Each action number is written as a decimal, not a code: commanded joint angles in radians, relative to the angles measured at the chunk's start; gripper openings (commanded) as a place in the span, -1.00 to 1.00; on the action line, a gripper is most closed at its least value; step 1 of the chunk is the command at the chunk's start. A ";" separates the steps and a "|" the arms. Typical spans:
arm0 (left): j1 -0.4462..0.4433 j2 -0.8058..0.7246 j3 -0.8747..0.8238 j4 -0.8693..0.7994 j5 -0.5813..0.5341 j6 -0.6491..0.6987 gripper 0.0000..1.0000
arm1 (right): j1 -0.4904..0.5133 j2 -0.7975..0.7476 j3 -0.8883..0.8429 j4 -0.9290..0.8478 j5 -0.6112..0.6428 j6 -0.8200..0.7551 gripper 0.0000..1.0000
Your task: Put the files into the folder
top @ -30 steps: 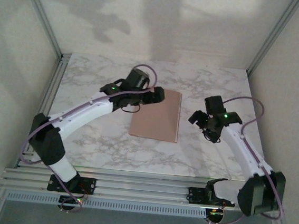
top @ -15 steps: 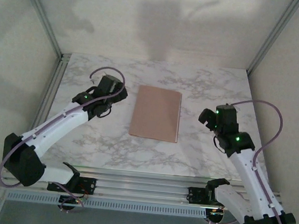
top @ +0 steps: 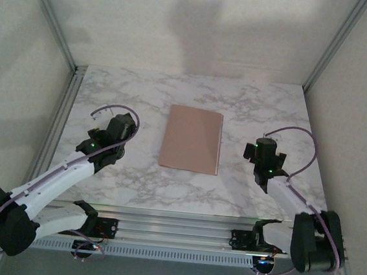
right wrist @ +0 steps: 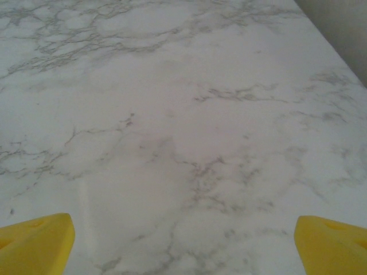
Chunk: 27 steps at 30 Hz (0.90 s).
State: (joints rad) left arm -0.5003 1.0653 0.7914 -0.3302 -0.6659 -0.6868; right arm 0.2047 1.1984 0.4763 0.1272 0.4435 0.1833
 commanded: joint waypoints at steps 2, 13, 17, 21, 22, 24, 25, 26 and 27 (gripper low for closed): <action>0.008 -0.064 -0.051 0.058 -0.075 0.049 0.99 | -0.045 0.107 -0.010 0.238 -0.081 -0.090 0.97; 0.017 -0.139 -0.137 0.071 -0.053 0.032 0.99 | -0.101 0.316 -0.073 0.663 -0.253 -0.164 0.98; 0.025 -0.167 -0.173 0.104 -0.047 0.027 0.99 | -0.116 0.340 -0.091 0.718 -0.268 -0.153 0.98; 0.031 -0.173 -0.200 0.142 -0.048 0.045 0.99 | -0.117 0.340 -0.091 0.710 -0.268 -0.151 0.98; 0.033 -0.168 -0.204 0.151 -0.051 0.051 0.99 | -0.118 0.338 -0.088 0.704 -0.269 -0.150 0.98; 0.038 -0.161 -0.214 0.174 -0.059 0.065 0.99 | -0.117 0.337 -0.088 0.705 -0.269 -0.151 0.98; 0.043 -0.158 -0.221 0.193 -0.070 0.074 0.99 | -0.118 0.339 -0.088 0.708 -0.268 -0.151 0.98; 0.051 -0.157 -0.231 0.215 -0.079 0.083 0.99 | -0.117 0.337 -0.088 0.705 -0.269 -0.151 0.98; 0.067 -0.158 -0.243 0.249 -0.082 0.106 0.99 | -0.117 0.337 -0.088 0.705 -0.268 -0.151 0.98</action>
State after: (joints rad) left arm -0.4656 0.9051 0.5781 -0.1715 -0.7044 -0.6350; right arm 0.0914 1.5356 0.3878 0.7887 0.1810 0.0433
